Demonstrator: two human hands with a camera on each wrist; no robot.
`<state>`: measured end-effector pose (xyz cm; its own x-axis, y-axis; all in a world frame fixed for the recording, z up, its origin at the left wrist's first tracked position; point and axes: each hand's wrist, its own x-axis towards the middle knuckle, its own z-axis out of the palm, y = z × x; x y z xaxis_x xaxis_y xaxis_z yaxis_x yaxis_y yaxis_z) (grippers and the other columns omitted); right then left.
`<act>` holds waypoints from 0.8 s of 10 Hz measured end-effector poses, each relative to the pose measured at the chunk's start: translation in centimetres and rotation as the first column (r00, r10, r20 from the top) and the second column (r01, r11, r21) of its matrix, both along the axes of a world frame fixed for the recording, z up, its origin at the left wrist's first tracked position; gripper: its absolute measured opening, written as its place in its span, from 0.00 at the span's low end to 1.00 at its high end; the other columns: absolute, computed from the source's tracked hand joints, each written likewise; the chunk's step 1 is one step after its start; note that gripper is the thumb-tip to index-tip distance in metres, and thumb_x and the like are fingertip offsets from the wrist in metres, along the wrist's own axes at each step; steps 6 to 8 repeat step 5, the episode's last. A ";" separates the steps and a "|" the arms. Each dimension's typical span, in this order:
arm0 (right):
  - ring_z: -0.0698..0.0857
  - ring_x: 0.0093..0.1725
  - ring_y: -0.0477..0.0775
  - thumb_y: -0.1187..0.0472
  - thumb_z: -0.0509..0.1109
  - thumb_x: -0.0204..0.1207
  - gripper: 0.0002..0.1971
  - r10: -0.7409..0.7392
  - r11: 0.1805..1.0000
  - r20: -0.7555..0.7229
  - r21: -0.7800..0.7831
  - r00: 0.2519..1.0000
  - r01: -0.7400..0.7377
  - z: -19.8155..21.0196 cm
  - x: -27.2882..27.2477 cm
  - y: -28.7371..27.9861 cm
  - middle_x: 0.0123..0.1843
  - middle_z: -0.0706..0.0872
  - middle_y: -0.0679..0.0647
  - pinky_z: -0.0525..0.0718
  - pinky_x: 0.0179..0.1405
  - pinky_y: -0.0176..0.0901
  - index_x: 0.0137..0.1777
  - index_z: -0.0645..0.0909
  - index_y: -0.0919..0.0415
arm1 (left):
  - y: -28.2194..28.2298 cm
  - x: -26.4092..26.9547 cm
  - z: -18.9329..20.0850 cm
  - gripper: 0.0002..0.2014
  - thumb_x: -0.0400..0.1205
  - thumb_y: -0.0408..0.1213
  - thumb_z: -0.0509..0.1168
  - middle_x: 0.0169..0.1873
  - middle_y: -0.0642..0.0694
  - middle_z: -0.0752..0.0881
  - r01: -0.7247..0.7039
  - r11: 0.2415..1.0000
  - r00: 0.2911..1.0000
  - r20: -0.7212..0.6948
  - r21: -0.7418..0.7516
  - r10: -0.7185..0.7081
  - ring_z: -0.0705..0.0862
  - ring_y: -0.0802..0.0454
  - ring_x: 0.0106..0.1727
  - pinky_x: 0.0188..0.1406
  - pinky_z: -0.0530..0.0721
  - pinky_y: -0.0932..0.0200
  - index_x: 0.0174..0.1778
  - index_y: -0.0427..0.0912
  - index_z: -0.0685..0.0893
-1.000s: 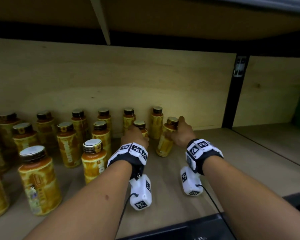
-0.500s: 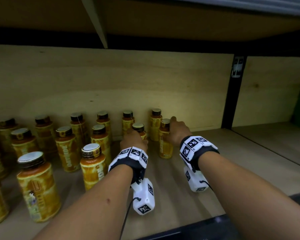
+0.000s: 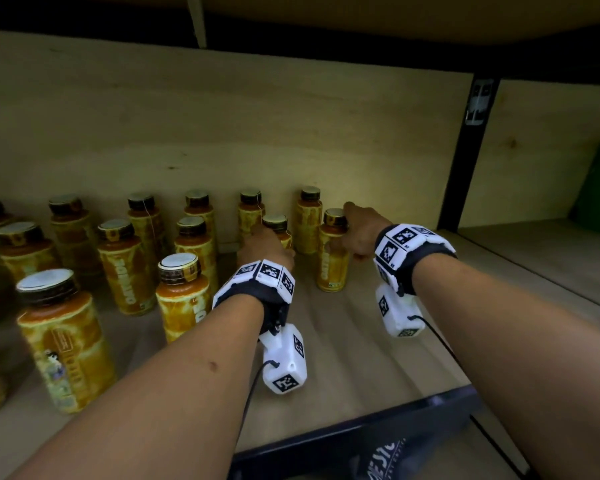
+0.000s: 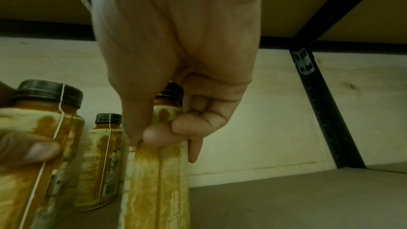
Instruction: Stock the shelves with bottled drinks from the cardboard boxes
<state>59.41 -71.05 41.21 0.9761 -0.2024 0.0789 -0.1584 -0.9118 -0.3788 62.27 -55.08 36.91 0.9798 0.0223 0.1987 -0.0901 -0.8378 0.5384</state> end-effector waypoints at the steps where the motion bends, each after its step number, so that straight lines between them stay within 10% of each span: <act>1: 0.86 0.53 0.62 0.47 0.80 0.69 0.33 -0.010 1.000 0.003 0.028 1.000 0.010 -0.1 0.0 0.0 0.61 0.80 0.59 0.89 0.51 0.57 0.67 0.70 0.61 | 0.1 0.2 -0.1 0.27 0.77 0.48 0.72 0.62 0.38 0.82 0.002 1.000 1.000 0.000 0.021 -0.002 0.82 0.39 0.62 0.55 0.80 0.51 0.66 0.37 0.75; 2: 0.87 0.44 0.58 0.48 0.81 0.68 0.28 -0.043 0.993 0.051 0.116 0.998 0.037 -0.7 0.1 -0.2 0.53 0.81 0.56 0.90 0.37 0.49 0.60 0.73 0.60 | 0.0 0.1 -0.2 0.28 0.77 0.48 0.72 0.63 0.37 0.81 -0.004 1.000 1.000 -0.004 0.007 0.004 0.81 0.38 0.63 0.56 0.81 0.50 0.67 0.37 0.74; 3: 0.88 0.47 0.59 0.46 0.81 0.66 0.30 -0.063 0.983 0.045 0.173 0.997 0.055 -1.0 -0.4 -0.2 0.56 0.85 0.59 0.91 0.45 0.53 0.61 0.77 0.61 | 0.0 0.0 0.0 0.28 0.77 0.47 0.72 0.63 0.37 0.81 0.014 1.000 1.000 -0.026 0.006 -0.014 0.81 0.39 0.63 0.55 0.80 0.51 0.67 0.35 0.73; 5: 0.85 0.55 0.59 0.47 0.77 0.73 0.33 -0.068 0.968 -0.003 0.242 0.998 0.067 -0.5 -3.8 0.3 0.58 0.80 0.58 0.89 0.52 0.55 0.72 0.69 0.63 | -0.8 -2.6 1.9 0.56 0.74 0.41 0.75 0.80 0.29 0.57 -0.034 0.992 0.999 -0.030 -0.123 0.031 0.63 0.33 0.80 0.76 0.69 0.44 0.82 0.28 0.38; 8: 0.85 0.55 0.59 0.47 0.77 0.73 0.33 -0.068 0.968 -0.003 0.242 0.998 0.067 -0.5 -3.8 0.3 0.58 0.80 0.58 0.89 0.52 0.55 0.72 0.69 0.63 | -0.8 -2.6 1.9 0.56 0.74 0.41 0.75 0.80 0.29 0.57 -0.034 0.992 0.999 -0.030 -0.123 0.031 0.63 0.33 0.80 0.76 0.69 0.44 0.82 0.28 0.38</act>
